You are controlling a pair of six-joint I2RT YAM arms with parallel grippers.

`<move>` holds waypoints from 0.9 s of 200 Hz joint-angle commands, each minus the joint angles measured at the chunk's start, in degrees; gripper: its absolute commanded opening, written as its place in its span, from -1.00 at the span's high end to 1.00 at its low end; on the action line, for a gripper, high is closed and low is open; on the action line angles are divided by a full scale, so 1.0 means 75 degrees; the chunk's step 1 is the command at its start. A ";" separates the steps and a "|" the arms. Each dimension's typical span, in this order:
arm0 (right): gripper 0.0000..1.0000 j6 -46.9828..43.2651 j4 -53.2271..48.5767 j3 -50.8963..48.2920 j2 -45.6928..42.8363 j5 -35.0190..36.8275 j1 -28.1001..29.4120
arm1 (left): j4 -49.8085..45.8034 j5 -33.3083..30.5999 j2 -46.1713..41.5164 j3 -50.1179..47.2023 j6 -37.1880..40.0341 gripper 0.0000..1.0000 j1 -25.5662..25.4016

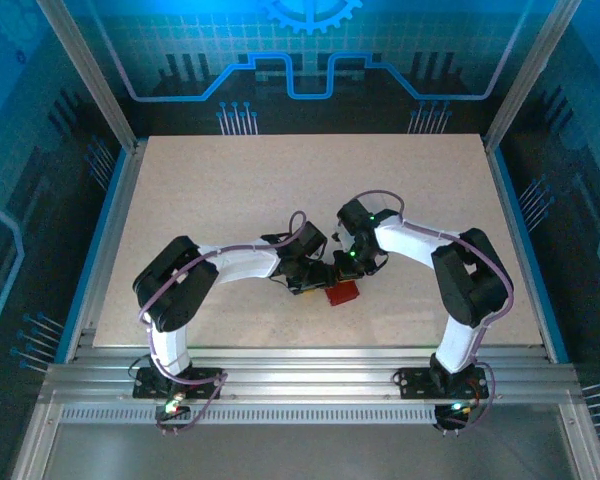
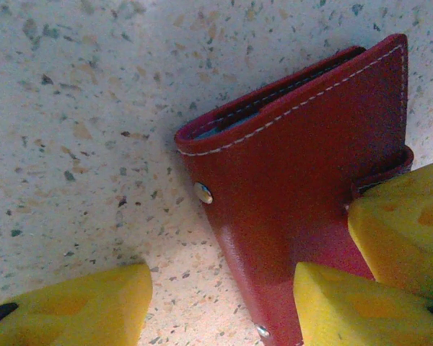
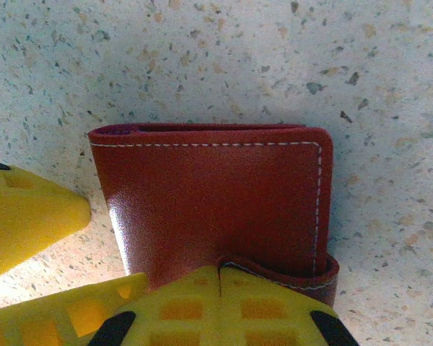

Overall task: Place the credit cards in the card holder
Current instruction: Close the button on the card holder, then reset both arms

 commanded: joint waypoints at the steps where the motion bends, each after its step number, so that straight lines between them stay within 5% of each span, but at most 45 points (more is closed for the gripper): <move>1: 1.00 0.0121 0.0105 -0.0344 0.0479 0.0480 0.0262 | 0.0595 0.0195 0.0105 -0.0246 0.0058 -0.15 0.0056; 46: 0.36 0.0196 0.0014 0.0290 -0.0107 0.0409 0.0253 | 0.0115 -0.0142 -0.1218 -0.0547 0.0432 -0.33 0.0487; 98: -0.28 0.0239 -0.0125 0.1397 -0.0713 -0.0002 0.0277 | -0.0772 -0.0778 -0.3598 -0.1080 0.1142 -0.97 0.1210; 133: -0.99 0.0317 -0.0292 0.1740 -0.1549 0.0592 0.0226 | -0.1156 -0.1683 -0.5030 -0.1328 0.1816 -0.98 0.1768; 180: -1.00 0.0540 0.0083 0.0773 -0.3321 0.2816 -0.0534 | -0.0704 -0.5027 -0.6325 -0.2039 0.3003 -0.98 0.1985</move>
